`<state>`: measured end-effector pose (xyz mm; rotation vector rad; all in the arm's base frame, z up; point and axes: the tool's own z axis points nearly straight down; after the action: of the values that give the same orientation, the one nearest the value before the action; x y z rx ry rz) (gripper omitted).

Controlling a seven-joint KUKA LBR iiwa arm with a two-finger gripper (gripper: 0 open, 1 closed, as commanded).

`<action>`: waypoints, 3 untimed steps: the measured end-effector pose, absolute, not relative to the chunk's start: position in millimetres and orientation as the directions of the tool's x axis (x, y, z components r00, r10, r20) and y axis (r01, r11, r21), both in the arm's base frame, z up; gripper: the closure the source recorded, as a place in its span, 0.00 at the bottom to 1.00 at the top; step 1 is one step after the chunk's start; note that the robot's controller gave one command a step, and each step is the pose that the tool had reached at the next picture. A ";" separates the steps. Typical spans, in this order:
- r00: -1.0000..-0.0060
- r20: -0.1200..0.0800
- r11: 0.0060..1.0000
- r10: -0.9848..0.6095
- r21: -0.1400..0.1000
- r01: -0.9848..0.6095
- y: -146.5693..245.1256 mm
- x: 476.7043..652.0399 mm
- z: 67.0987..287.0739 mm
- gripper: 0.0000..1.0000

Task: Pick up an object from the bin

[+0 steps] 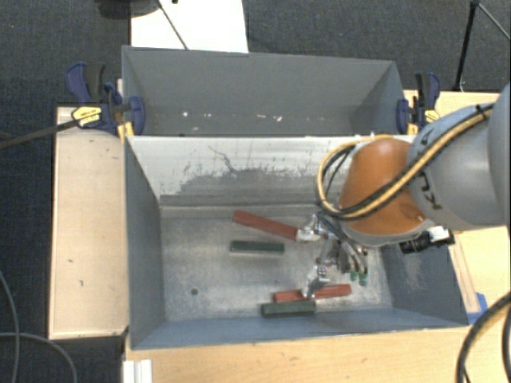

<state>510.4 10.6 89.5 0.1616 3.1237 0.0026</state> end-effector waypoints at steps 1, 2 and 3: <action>-0.995 -0.013 0.995 0.103 0.002 0.103 10.6 510.1 89.3 0.00; -1.000 -0.011 1.000 0.025 -0.003 0.025 30.4 501.3 88.7 0.00; -1.000 0.003 1.000 0.018 0.001 0.018 57.6 530.5 88.5 0.00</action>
Offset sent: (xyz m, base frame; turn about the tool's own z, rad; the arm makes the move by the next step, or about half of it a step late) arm -0.0290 0.0681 -0.0055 -0.2301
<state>530.5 57.6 88.5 0.0288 3.1448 0.0013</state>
